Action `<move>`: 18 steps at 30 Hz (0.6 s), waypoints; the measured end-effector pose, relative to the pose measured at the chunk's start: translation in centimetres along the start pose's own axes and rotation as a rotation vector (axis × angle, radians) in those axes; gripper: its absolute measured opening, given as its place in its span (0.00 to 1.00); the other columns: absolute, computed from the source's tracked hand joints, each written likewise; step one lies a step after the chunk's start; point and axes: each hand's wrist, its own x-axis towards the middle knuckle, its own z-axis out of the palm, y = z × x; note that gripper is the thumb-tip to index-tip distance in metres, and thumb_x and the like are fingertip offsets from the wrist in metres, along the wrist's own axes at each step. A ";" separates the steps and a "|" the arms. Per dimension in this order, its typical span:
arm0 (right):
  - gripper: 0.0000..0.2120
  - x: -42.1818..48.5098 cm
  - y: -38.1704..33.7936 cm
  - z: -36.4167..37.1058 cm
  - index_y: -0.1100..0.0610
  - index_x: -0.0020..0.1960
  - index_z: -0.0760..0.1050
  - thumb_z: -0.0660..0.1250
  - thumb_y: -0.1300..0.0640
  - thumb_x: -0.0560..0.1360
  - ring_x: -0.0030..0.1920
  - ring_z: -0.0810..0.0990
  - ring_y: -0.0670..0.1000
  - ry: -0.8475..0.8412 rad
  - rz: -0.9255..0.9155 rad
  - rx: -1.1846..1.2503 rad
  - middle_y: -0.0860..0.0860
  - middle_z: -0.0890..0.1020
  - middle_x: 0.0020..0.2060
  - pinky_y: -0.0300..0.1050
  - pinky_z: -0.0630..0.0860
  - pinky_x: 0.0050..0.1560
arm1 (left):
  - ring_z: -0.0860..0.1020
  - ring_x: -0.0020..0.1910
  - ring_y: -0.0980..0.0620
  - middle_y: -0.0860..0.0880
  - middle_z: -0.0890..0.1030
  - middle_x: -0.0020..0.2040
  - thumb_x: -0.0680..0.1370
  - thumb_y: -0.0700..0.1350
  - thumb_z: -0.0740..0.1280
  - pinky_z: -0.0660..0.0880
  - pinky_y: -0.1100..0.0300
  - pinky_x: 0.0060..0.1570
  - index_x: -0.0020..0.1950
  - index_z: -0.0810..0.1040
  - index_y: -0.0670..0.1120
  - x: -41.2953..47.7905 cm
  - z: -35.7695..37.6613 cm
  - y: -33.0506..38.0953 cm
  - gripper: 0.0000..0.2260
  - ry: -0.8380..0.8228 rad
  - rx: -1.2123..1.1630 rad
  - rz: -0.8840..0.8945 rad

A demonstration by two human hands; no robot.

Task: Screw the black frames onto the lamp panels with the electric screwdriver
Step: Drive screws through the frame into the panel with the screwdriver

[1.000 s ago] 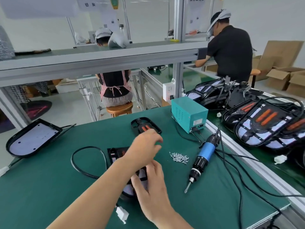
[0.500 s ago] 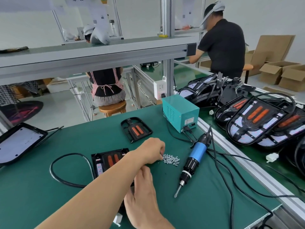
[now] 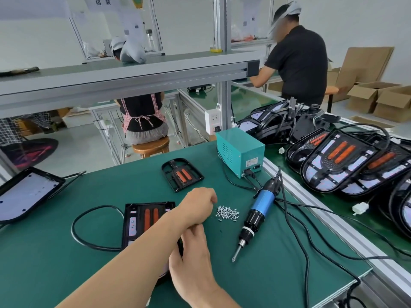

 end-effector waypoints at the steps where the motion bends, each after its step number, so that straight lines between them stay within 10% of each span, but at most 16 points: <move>1: 0.16 0.0 0.0 -0.4 0.48 0.65 0.73 0.60 0.55 0.79 0.63 0.68 0.44 0.035 -0.011 -0.044 0.44 0.69 0.59 0.42 0.69 0.66 | 0.77 0.59 0.48 0.48 0.81 0.60 0.80 0.36 0.59 0.72 0.56 0.61 0.60 0.81 0.46 -0.3 -0.4 0.0 0.15 0.046 -0.051 -0.008; 8: 0.16 1.9 1.9 -9.4 0.61 0.59 0.74 0.72 0.57 0.75 0.56 0.69 0.53 0.625 0.010 -0.250 0.52 0.73 0.55 0.45 0.64 0.59 | 0.80 0.35 0.54 0.53 0.81 0.35 0.77 0.37 0.66 0.73 0.67 0.34 0.40 0.82 0.52 -4.6 -2.4 -1.2 0.12 0.388 -0.532 -0.178; 13: 0.35 4.2 4.7 -14.3 0.62 0.72 0.60 0.70 0.41 0.76 0.58 0.75 0.63 0.430 0.525 -0.358 0.61 0.74 0.61 0.53 0.70 0.50 | 0.82 0.34 0.56 0.50 0.83 0.35 0.77 0.35 0.67 0.81 0.59 0.44 0.41 0.84 0.48 -7.1 -1.2 -1.2 0.11 0.409 -0.890 -0.251; 18: 0.30 6.9 5.2 -14.6 0.59 0.59 0.55 0.71 0.46 0.73 0.41 0.74 0.58 0.386 0.646 -0.459 0.56 0.78 0.47 0.49 0.69 0.43 | 0.83 0.33 0.52 0.41 0.84 0.37 0.77 0.31 0.67 0.82 0.60 0.41 0.45 0.82 0.39 -8.7 0.0 -0.7 0.06 0.388 -1.115 -0.294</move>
